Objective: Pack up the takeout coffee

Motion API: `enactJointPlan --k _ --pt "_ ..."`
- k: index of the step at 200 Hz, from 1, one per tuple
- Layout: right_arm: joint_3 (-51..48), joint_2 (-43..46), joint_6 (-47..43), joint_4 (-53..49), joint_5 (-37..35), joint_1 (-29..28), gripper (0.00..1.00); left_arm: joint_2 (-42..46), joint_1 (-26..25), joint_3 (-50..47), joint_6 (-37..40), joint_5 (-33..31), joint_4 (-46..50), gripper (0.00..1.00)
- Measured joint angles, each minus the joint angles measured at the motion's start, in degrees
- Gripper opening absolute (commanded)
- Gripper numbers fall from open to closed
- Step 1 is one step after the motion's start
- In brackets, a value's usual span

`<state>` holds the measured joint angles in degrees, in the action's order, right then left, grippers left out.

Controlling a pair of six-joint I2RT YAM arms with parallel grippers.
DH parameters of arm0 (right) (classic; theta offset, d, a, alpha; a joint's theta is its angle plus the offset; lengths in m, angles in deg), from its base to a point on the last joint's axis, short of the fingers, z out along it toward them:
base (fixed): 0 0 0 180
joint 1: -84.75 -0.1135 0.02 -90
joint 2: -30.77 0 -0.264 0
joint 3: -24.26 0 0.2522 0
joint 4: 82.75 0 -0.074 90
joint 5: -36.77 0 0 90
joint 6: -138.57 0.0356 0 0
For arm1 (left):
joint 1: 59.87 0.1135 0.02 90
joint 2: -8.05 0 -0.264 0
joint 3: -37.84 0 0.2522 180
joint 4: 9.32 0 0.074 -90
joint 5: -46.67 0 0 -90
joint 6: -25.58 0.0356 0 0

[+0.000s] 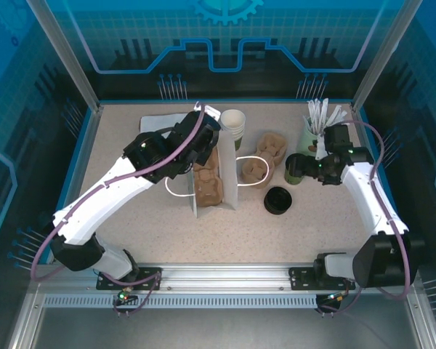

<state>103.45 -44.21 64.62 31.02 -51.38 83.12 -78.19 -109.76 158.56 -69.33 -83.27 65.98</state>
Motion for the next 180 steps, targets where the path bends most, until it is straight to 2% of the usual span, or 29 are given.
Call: enactJointPlan --k 89,180 --pt "5.84 -10.78 -0.04 -1.14 -4.66 -2.69 1.00 -1.16 0.00 3.67 -8.31 6.40 5.05 0.00" --pt "11.13 -18.40 -0.94 -2.49 -6.27 -4.02 1.00 -2.19 0.00 3.98 -10.21 8.41 6.16 0.00"
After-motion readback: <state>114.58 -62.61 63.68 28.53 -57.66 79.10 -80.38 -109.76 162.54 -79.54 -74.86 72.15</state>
